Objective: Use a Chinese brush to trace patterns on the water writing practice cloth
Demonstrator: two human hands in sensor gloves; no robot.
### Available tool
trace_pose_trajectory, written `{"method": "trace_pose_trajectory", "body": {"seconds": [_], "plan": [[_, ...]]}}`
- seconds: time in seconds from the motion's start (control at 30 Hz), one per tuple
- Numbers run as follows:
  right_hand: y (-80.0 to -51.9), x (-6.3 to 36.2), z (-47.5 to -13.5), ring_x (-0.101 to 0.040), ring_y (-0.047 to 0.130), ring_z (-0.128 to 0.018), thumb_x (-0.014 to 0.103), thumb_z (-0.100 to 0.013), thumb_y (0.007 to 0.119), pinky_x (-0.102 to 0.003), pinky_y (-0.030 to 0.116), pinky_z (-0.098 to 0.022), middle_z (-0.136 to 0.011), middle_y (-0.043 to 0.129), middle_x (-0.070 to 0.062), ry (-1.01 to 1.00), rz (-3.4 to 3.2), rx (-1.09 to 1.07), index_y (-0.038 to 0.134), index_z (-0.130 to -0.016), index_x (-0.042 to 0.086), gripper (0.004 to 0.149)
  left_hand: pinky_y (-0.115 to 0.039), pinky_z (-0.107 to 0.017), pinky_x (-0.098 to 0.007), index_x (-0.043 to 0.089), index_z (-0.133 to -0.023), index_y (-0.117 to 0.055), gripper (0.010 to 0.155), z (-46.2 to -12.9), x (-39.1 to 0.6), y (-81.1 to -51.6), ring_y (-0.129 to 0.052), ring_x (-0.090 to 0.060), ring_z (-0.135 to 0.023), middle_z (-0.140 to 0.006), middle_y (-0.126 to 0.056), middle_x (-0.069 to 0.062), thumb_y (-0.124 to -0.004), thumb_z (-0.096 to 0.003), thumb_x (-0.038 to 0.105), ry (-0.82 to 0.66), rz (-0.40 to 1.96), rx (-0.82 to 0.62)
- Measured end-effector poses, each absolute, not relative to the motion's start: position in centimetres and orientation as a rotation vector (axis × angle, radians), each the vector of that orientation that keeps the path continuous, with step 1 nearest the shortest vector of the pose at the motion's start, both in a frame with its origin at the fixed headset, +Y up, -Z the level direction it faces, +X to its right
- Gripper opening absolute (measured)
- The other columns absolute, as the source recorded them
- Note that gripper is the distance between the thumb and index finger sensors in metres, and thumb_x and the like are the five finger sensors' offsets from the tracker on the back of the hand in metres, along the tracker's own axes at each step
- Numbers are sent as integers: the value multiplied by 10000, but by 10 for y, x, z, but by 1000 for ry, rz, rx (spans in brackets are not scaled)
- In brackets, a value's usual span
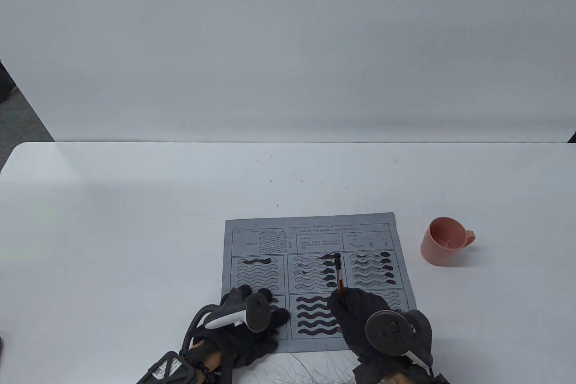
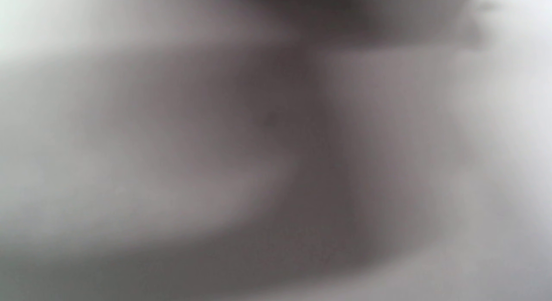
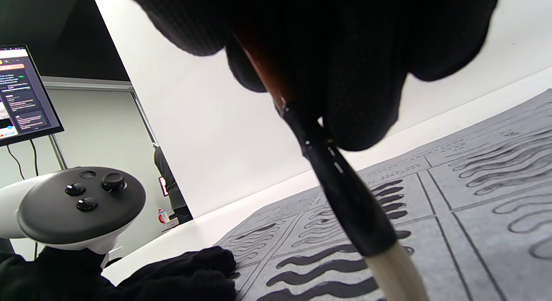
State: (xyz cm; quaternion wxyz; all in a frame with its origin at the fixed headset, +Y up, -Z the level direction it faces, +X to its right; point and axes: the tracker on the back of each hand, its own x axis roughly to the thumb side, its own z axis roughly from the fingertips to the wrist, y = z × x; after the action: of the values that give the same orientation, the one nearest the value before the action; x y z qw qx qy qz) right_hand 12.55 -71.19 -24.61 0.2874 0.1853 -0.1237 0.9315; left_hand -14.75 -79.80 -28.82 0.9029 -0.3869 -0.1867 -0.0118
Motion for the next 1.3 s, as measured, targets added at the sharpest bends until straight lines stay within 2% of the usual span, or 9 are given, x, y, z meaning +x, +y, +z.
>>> {"method": "trace_pose_trajectory", "body": {"seconds": [0.97,1.3], "plan": [[-705,132,-244,-328,1035,-532,367,-574,689,-616,777,-509,-735,974,-156,-411,2353,474,814,-816,90,389,132,-677,-581,699,-905,86,704,-288,-148,-798,352,-294,-919,-991,347,189,-449,-447,675,-386,-24,-800],[-691,161,-249,-321,1038,-522,372,-574,691,-606,788,-497,-729,977,-149,-536,2266,341,815,-814,92,389,128,-680,-581,700,-906,81,704,-288,-148,-798,348,-294,-922,-994,342,190,-454,-447,675,-385,-25,-803]]}}
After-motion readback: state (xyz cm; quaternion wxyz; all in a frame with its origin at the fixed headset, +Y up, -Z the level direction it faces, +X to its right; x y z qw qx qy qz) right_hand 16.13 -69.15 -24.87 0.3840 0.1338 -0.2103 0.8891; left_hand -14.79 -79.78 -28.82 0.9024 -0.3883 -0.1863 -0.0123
